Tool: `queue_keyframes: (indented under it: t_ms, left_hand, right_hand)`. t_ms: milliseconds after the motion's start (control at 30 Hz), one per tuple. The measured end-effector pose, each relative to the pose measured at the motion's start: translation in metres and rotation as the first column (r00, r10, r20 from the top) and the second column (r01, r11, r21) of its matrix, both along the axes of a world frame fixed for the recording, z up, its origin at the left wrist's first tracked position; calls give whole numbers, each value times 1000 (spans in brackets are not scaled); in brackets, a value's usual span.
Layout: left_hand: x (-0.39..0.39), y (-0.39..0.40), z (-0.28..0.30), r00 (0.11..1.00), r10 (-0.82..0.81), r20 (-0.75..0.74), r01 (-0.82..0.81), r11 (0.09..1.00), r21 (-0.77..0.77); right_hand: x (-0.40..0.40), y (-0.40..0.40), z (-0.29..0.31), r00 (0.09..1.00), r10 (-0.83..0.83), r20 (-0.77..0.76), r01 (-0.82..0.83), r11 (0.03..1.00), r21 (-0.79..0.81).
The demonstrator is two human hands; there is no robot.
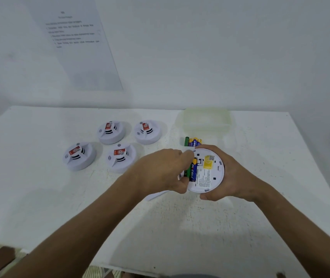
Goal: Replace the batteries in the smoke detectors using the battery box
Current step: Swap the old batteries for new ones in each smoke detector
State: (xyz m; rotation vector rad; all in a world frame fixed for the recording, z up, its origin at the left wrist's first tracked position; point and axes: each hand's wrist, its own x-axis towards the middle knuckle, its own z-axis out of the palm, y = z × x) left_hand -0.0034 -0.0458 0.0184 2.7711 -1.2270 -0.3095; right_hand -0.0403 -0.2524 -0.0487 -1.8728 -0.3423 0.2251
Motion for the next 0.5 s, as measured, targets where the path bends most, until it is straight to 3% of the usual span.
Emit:
queue_keyframes:
  t_ms: [100, 267, 400, 500]
  left_hand:
    - [1, 0, -3, 1000, 7, 1, -7, 998, -63]
    - [4, -4, -18, 980, -60, 188, 108, 960, -257]
    - [4, -12, -24, 998, -3, 64, 33, 880, -473]
    - [9, -21, -19, 998, 45, -48, -64, 834, -548]
  right_hand:
    - [1, -3, 2, 999, -39, 8, 39, 999, 19]
    - [3, -15, 12, 994, -104, 47, 102, 994, 41]
    - [4, -23, 15, 981, -184, 59, 180, 982, 63]
    - [2, -30, 17, 976, -207, 73, 203, 977, 64]
